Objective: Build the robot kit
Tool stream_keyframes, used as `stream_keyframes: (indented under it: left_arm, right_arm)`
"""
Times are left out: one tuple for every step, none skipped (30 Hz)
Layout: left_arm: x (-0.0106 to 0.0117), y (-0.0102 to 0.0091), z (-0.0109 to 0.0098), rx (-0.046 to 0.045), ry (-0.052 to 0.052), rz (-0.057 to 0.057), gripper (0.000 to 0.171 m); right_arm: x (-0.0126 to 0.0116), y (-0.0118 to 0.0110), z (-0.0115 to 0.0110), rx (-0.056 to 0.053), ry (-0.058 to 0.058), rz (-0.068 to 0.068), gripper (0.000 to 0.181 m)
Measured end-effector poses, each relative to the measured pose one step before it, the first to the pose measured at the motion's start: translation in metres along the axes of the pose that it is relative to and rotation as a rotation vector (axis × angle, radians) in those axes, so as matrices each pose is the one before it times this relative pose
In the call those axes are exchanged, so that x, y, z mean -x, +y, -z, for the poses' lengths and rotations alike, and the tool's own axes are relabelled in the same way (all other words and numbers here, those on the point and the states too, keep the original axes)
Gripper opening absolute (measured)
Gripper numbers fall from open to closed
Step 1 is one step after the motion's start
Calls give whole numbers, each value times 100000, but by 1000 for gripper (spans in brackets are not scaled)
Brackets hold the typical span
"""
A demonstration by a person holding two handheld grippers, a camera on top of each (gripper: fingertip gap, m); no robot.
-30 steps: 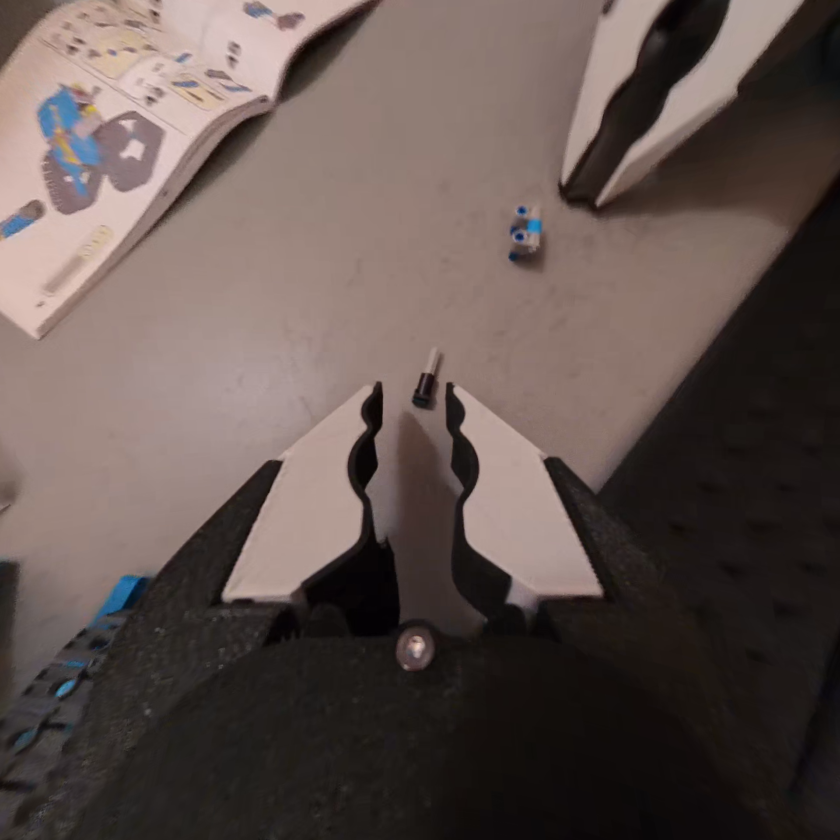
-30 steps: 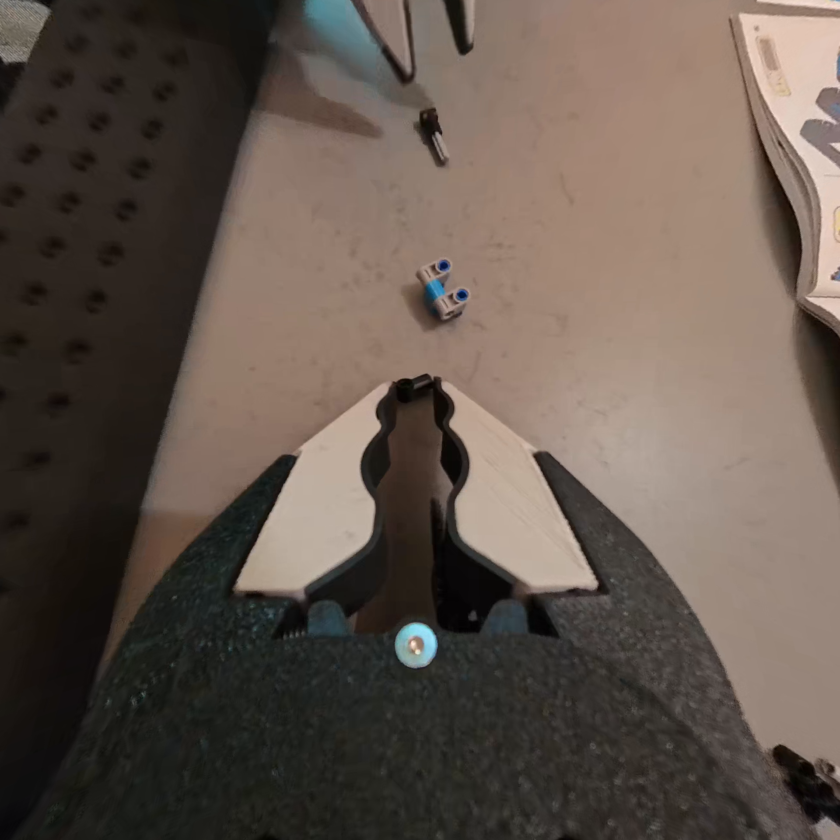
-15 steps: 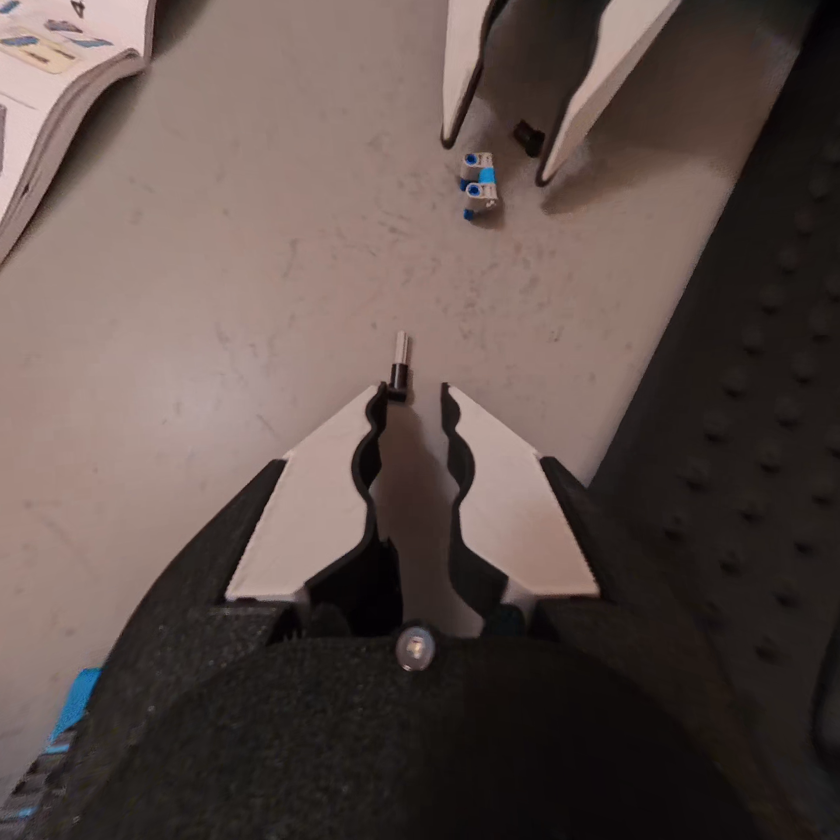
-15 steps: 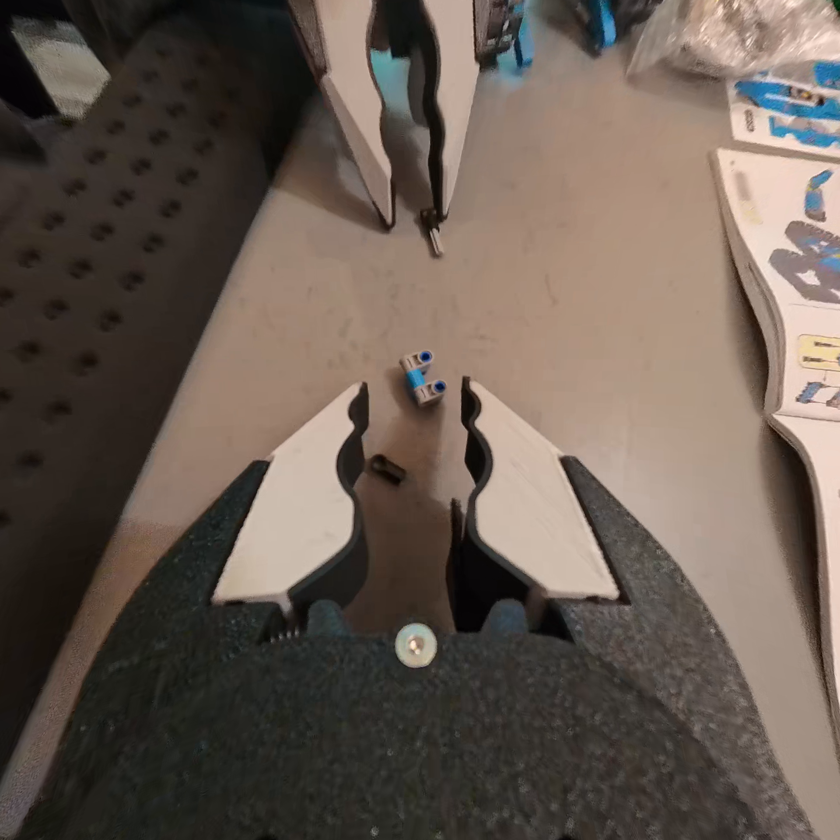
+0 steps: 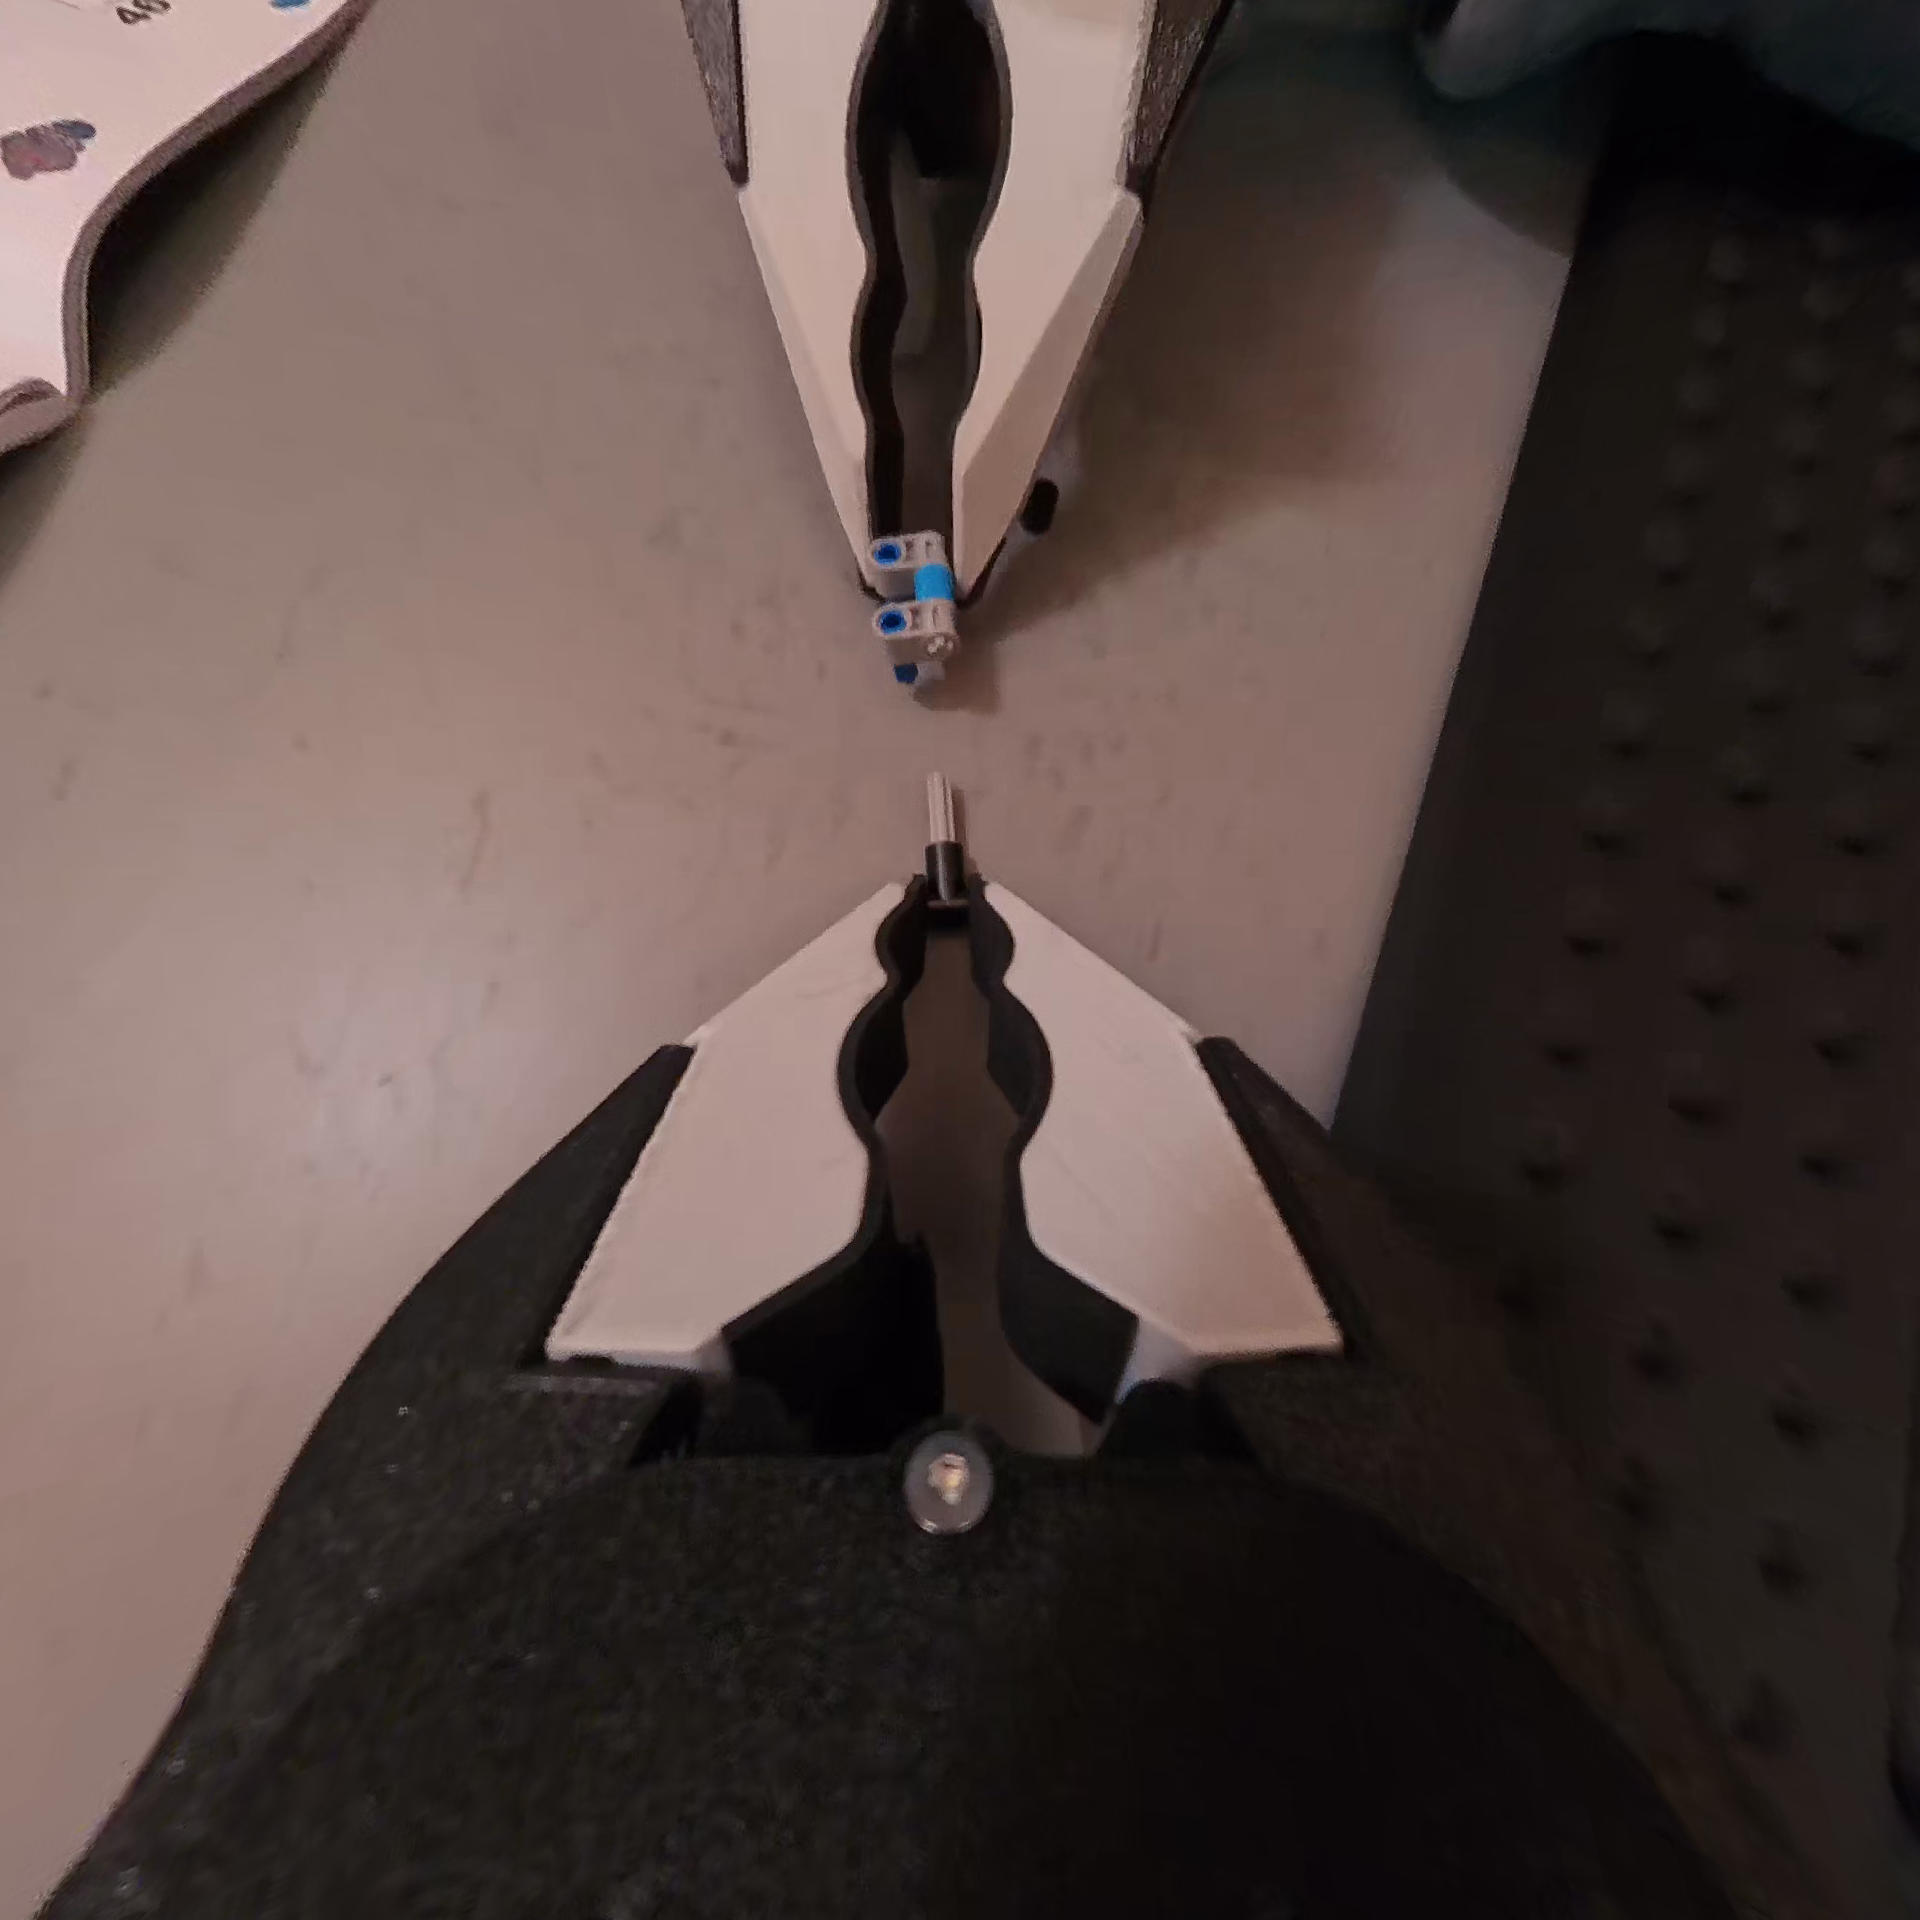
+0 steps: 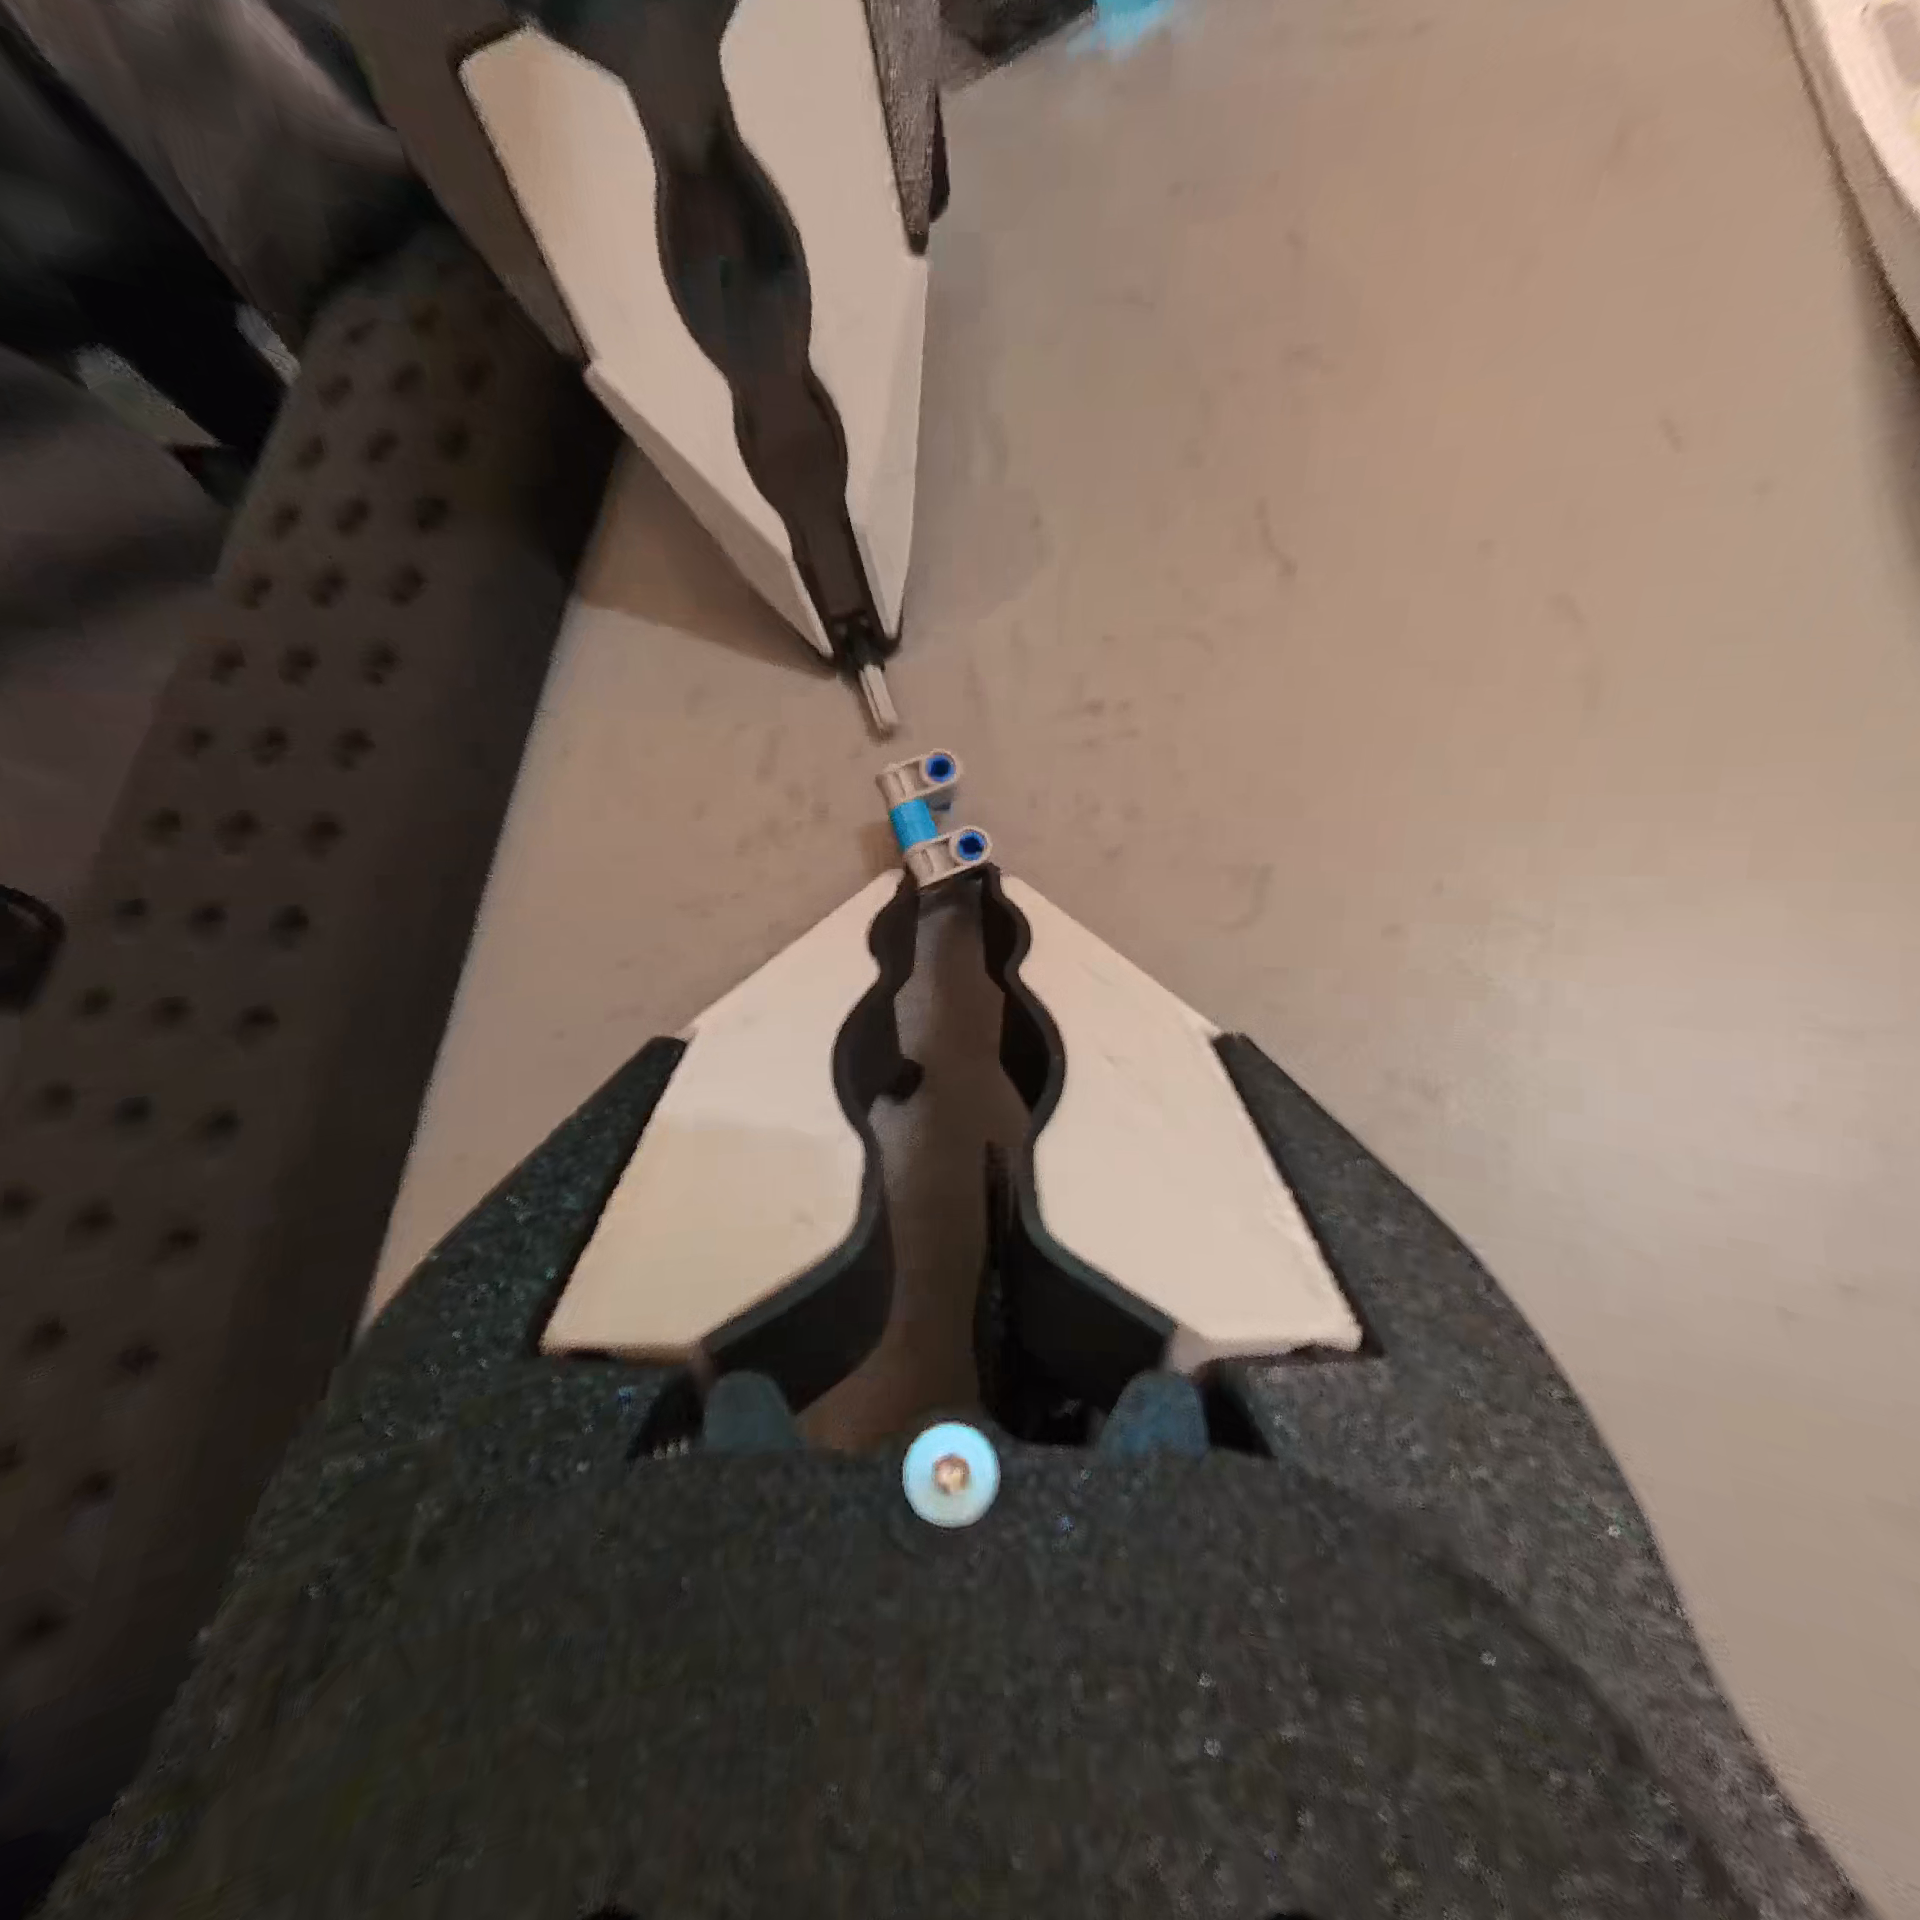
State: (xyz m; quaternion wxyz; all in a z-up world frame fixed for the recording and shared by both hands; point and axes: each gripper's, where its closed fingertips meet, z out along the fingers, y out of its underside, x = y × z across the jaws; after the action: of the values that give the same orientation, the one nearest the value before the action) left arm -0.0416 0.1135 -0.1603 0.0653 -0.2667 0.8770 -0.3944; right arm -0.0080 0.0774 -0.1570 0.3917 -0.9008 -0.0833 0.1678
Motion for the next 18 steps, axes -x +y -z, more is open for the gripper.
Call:
stream_keyframes:
  left_arm:
    - [-32, -265, -304, -56, -1523, -948, 7]
    - [-107, -294, -352, -9, -1280, -1102, 6]
    - [-142, -294, -340, -6, -854, -566, 6]
    - [-59, -220, -254, 55, -990, -81, 6]
    - [-30, -125, -156, 2, -659, 115, 7]
    - [-15, -27, -28, -67, -316, -101, 6]
    - [6, 11, 14, -215, -112, 92, 6]
    - [-4, -5, 8, -153, -16, 315, 6]
    - [12, 1, -12, -34, -167, -26, 7]
    - [7, -18, -23, -6, -376, -294, 7]
    - [1, -2, -4, -20, -321, -406, 7]
    - [-10, 6, -4, -66, -8, -81, 7]
    - [-16, -11, -2, -85, 334, 278, 7]
    - [-13, 2, -1, -80, 511, 476, 7]
    - [-9, -9, 1, -64, 485, 383, 7]
    - [-16, 6, -4, -31, 254, 116, 7]
    - [-9, -5, -6, -11, -64, -141, 7]
    - [-2, 3, 0, 2, -255, -289, 7]
  right_arm:
    - [92, 9, -56, 219, -1518, -2230, 12]
    - [69, -50, -133, -29, -1086, -1441, 11]
    - [-77, 18, -173, 547, 322, -502, 11]
    - [-61, -35, -108, 385, 862, 830, 11]
    - [-21, 33, -26, 998, 1217, 1461, 11]
    - [-98, 79, 89, 1306, 2205, 2448, 0]
    - [-309, 95, 144, 1338, 4091, 3665, 0]
    - [-32, 129, 128, 1892, 2228, 2694, 0]
    - [94, 122, 81, 2046, 1419, 1847, 0]
    - [-49, -104, 60, 603, 2384, 1751, 0]
    - [-105, -74, 78, 728, 2391, 1344, 0]
    - [-122, 138, 119, 1892, 1823, 270, 0]
    - [-134, 151, 174, 1498, 1506, 7, 0]
    - [-208, 53, 274, 219, 2115, 541, 0]
    - [19, -27, 389, -819, 740, 743, 0]
    - [498, -149, 460, -1728, -1870, 298, 3]
    - [931, -273, 450, -2241, -4033, -557, 9]
    - [1225, -288, 237, -2084, -5107, -1291, 16]
